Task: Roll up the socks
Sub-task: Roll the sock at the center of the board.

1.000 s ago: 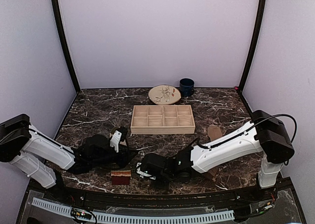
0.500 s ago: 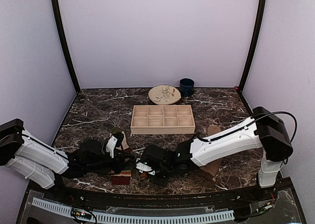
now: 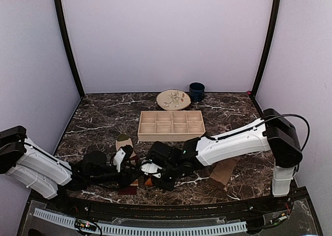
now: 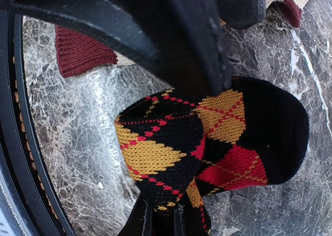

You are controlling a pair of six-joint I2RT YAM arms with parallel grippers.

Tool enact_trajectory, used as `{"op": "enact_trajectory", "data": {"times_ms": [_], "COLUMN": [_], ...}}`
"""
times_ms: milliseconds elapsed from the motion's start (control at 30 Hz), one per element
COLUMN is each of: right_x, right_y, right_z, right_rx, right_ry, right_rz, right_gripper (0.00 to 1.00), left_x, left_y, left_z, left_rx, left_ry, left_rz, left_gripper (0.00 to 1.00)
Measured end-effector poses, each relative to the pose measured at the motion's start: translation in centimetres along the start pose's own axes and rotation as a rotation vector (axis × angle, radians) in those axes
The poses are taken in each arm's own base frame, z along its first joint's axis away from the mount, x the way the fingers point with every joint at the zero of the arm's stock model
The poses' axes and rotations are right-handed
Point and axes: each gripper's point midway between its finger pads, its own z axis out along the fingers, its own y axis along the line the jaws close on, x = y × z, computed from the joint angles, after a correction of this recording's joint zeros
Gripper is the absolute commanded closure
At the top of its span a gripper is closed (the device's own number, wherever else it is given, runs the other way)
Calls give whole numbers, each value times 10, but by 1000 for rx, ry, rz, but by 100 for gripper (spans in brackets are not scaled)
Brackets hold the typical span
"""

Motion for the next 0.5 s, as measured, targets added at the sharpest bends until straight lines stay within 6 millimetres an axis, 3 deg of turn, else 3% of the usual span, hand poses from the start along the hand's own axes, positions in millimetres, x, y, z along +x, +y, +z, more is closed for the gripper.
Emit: {"op": "enact_trajectory", "data": {"times_ms": [500], "right_x": [-6], "right_y": [8], "right_z": [1], "right_rx": [-121], "right_ry": [26], "right_rz": [14], "right_gripper": [99], "left_x": [4], "left_y": [-13], "left_z": [-1], "left_rx": [48], "left_ry": [15], "left_rz": [40], "left_gripper": [58]}}
